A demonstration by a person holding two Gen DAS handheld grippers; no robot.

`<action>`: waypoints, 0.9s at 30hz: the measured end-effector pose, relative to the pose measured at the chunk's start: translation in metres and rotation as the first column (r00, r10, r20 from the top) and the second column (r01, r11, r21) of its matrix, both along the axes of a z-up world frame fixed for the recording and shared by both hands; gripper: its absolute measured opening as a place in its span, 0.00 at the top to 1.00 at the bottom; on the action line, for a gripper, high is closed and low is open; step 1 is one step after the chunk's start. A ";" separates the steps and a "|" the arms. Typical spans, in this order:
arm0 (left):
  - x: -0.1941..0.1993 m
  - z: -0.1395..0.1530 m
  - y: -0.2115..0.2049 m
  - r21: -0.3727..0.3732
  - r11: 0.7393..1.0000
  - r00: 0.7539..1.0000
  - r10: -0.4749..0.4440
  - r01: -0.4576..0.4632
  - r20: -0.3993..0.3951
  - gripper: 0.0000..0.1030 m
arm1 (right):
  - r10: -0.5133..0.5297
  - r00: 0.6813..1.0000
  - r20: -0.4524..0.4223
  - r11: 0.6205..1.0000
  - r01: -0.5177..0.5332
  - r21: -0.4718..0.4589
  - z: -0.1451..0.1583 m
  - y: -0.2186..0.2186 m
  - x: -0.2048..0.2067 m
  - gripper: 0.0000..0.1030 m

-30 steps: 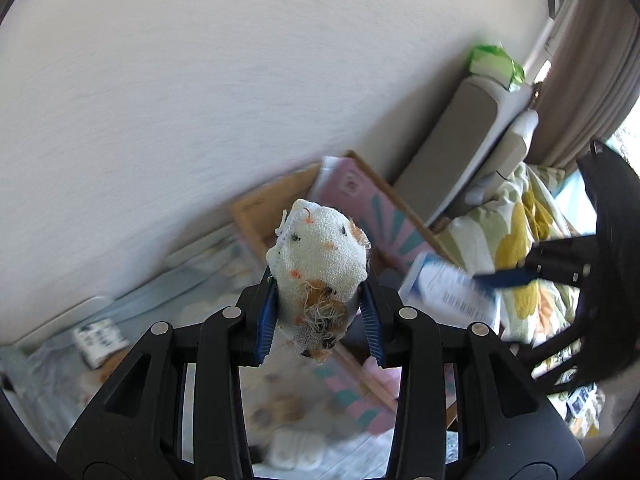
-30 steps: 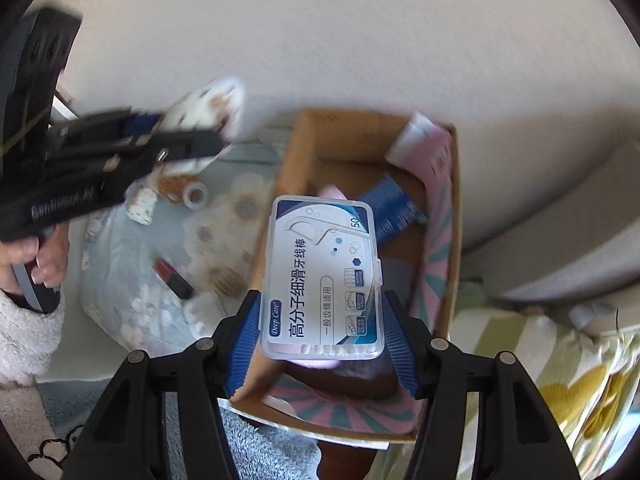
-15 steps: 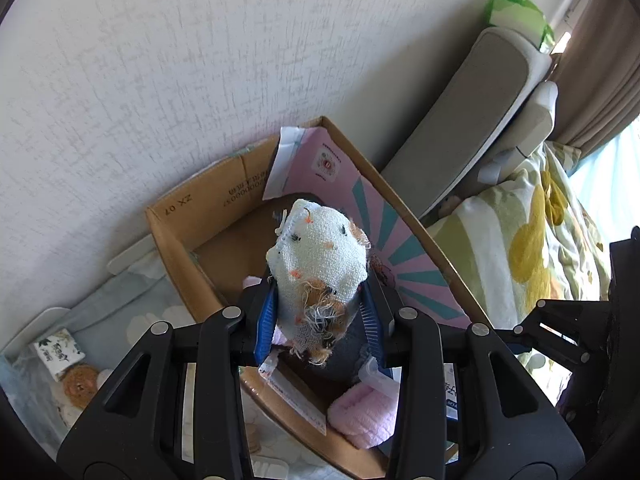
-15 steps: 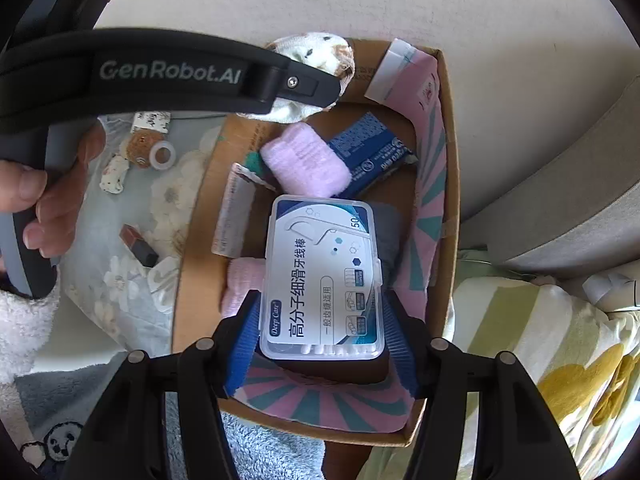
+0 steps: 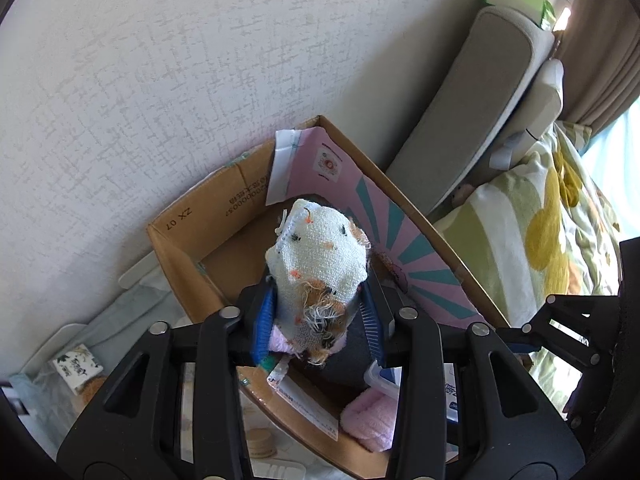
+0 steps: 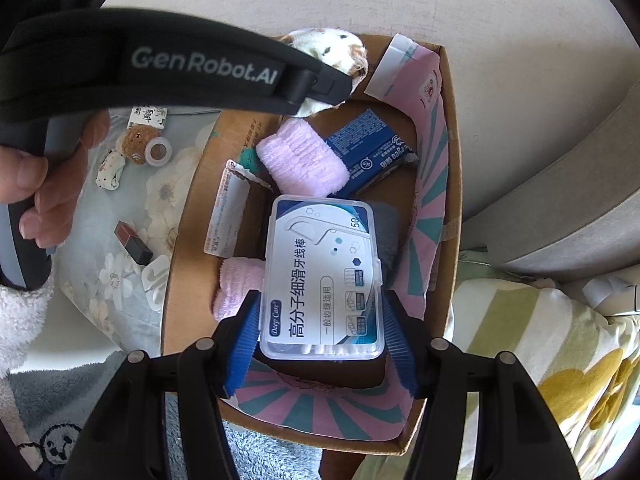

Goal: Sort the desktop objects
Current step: 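Open the left tool over the box while the right tool releases the floss box, then move both open tools back over the remaining table objects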

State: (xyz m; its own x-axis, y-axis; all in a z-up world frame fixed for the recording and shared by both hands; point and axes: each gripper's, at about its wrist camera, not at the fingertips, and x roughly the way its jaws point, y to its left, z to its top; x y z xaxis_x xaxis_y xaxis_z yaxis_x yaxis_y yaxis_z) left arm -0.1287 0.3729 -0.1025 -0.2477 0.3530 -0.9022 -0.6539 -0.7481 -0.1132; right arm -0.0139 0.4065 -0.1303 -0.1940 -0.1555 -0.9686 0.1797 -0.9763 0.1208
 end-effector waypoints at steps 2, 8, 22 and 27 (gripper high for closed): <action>0.001 0.000 0.002 -0.016 1.000 1.000 0.000 0.000 -0.004 0.52 | -0.001 1.000 0.004 1.000 0.001 0.009 -0.001 -0.001 -0.001 0.47; 0.006 0.011 -0.003 -0.018 1.000 0.998 0.024 -0.025 -0.064 0.01 | -0.004 1.000 -0.015 1.000 0.004 0.027 0.001 -0.005 0.002 0.19; 0.015 0.033 -0.060 0.006 0.995 0.993 0.100 -0.100 -0.068 0.00 | -0.040 0.995 -0.096 0.999 0.040 -0.004 0.026 -0.022 0.014 0.19; 0.025 0.043 -0.094 0.026 0.993 0.989 0.119 -0.117 -0.087 0.00 | -0.057 0.994 -0.089 0.996 0.051 -0.072 0.030 -0.033 0.017 0.19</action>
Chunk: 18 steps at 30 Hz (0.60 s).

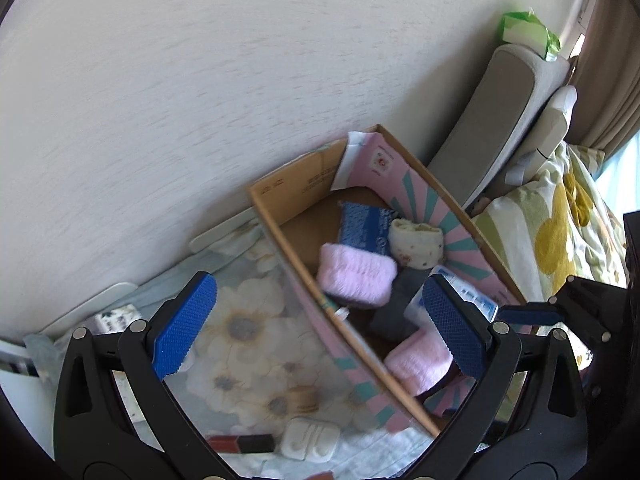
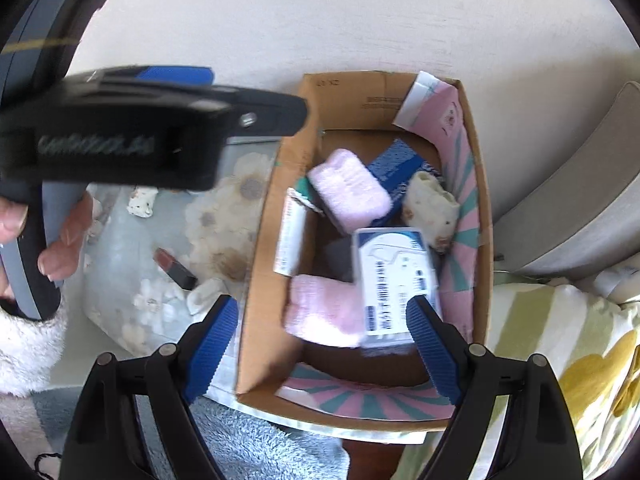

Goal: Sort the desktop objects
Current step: 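Move both open tools back over the remaining table objects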

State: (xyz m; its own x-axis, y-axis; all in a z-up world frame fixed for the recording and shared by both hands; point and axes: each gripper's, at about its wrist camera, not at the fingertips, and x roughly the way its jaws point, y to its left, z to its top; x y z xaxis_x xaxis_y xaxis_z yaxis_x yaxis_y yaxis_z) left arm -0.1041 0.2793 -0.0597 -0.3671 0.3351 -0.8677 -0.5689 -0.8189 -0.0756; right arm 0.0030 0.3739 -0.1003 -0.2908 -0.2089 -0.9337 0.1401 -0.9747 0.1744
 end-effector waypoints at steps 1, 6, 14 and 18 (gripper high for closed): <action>0.001 0.002 -0.006 0.002 1.000 1.000 0.004 -0.004 -0.004 0.00 | -0.002 1.000 -0.003 1.000 0.002 0.000 0.001 -0.003 0.000 0.19; 0.003 0.009 -0.042 0.042 0.998 0.999 0.044 -0.043 -0.004 0.00 | 0.000 1.000 -0.022 1.000 0.000 0.025 0.006 -0.021 0.001 0.19; 0.006 0.015 -0.117 0.081 0.978 0.980 0.195 -0.191 -0.042 0.00 | 0.004 0.994 -0.112 1.000 0.000 0.030 0.025 -0.051 -0.001 0.19; 0.007 0.014 -0.151 0.079 0.969 0.970 0.238 -0.234 -0.047 0.00 | 0.014 0.993 -0.114 1.000 -0.012 0.013 0.025 -0.070 -0.006 0.19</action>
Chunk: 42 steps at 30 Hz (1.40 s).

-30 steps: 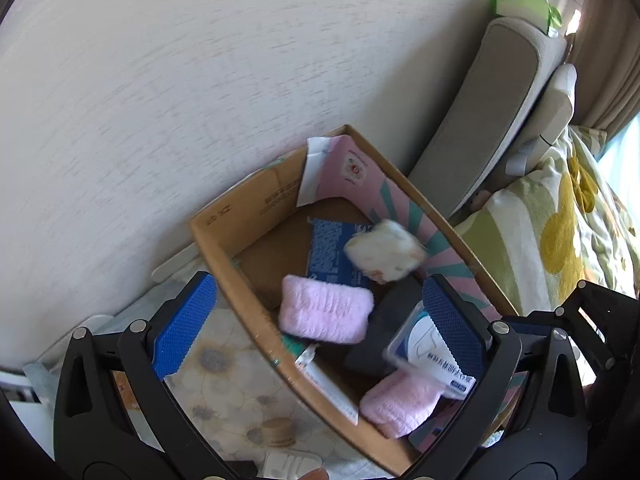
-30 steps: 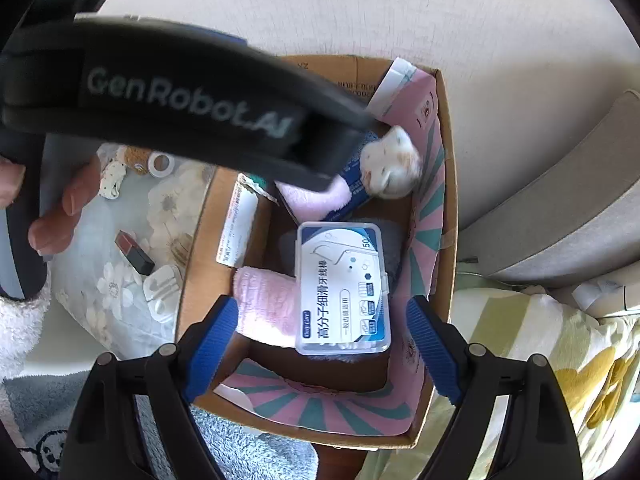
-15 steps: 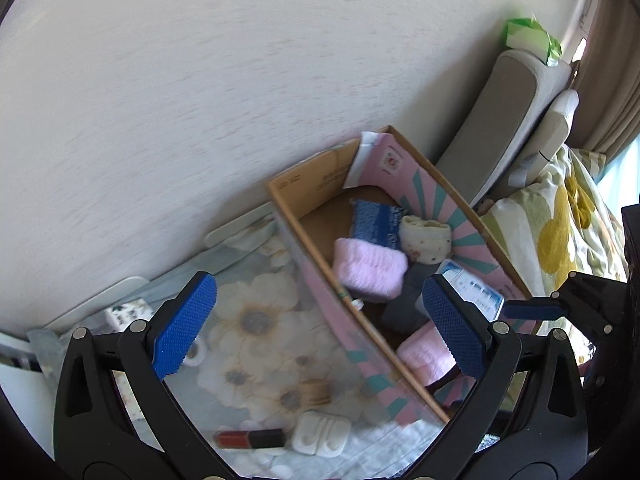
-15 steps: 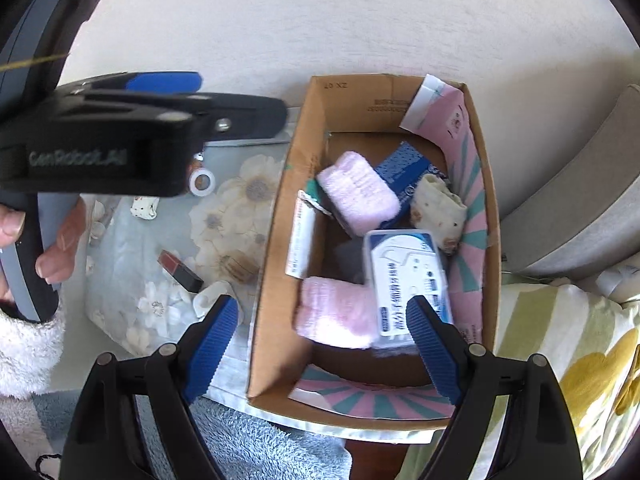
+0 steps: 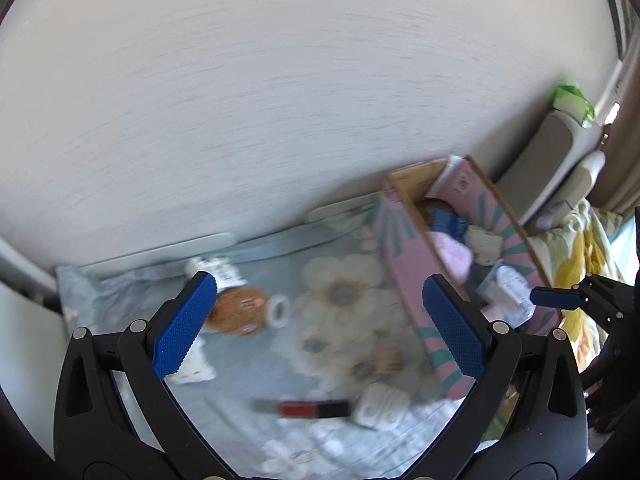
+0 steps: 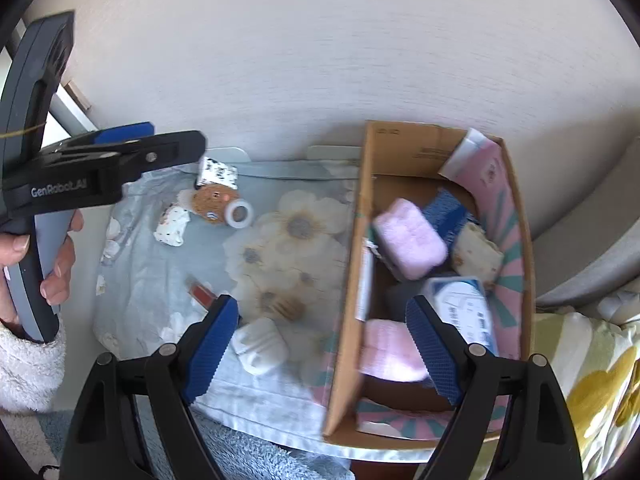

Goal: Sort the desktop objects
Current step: 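Move both open tools back over the remaining table objects, then grasp the second white spotted plush with the left tool while the right tool grasps the red lipstick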

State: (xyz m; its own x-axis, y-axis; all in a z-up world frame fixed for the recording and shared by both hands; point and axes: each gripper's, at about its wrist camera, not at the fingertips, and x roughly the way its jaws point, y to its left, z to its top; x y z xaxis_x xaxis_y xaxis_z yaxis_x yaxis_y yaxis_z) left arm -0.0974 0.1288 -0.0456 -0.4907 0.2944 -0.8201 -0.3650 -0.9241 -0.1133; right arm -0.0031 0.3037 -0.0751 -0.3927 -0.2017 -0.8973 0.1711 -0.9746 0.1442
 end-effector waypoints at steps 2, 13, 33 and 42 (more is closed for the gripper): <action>0.001 -0.002 -0.020 -0.003 1.000 1.000 0.024 -0.024 -0.003 0.00 | 0.016 1.000 0.006 1.000 -0.016 0.002 -0.003 -0.013 -0.002 0.19; 0.010 -0.005 -0.110 -0.003 0.994 0.994 0.110 -0.110 -0.015 0.00 | 0.088 0.996 0.014 0.995 -0.089 0.042 -0.005 -0.073 -0.012 0.19; 0.024 -0.112 -0.157 0.050 0.985 0.975 0.159 -0.168 0.156 0.06 | 0.154 0.985 0.072 0.984 -0.160 0.079 -0.072 -0.130 -0.005 0.19; -0.002 -0.172 -0.141 0.004 0.989 0.967 0.145 -0.149 0.211 0.28 | 0.348 0.925 0.156 0.923 -0.367 0.118 -0.130 -0.156 -0.011 0.23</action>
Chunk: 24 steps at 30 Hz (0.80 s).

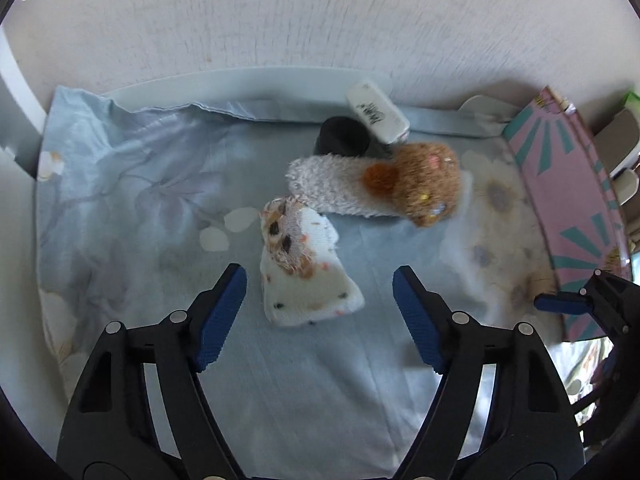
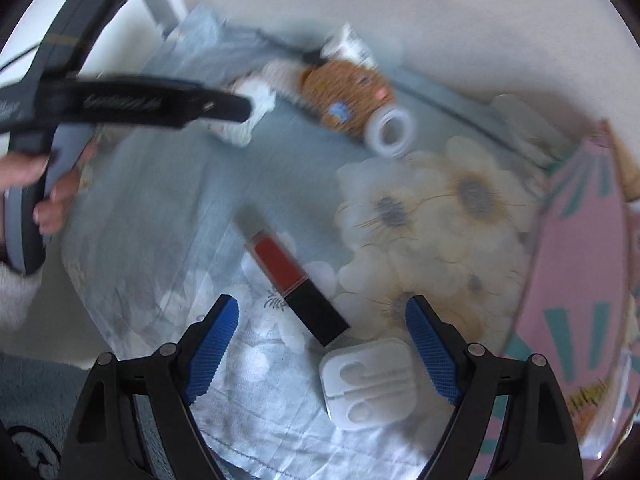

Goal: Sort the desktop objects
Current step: 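Grasp the second white spotted plush with the left tool while the right tool grasps the red lipstick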

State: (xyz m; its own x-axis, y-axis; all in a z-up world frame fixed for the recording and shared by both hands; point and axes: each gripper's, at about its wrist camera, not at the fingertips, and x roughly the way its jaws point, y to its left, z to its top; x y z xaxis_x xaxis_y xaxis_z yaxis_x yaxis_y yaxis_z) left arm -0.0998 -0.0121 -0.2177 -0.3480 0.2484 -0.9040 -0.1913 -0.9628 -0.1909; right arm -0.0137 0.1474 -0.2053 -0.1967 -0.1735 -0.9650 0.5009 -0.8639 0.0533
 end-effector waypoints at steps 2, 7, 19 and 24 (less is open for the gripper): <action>-0.001 -0.005 0.002 -0.006 1.000 1.000 -0.008 0.008 -0.007 0.30 | 0.034 0.999 0.011 0.999 -0.034 0.015 -0.010 -0.004 -0.001 0.27; -0.005 -0.014 0.006 -0.045 0.999 1.000 -0.016 0.015 -0.011 0.52 | 0.063 0.998 0.026 0.998 -0.063 0.008 -0.022 -0.008 -0.007 0.39; -0.002 -0.011 -0.010 -0.031 0.999 1.000 0.011 -0.012 -0.023 0.71 | 0.062 0.998 0.025 0.998 -0.061 -0.014 -0.021 -0.015 -0.010 0.80; 0.003 0.002 -0.021 -0.019 0.999 0.999 0.043 -0.044 -0.032 0.71 | 0.031 0.999 0.027 0.999 -0.031 -0.025 -0.015 -0.013 -0.008 0.81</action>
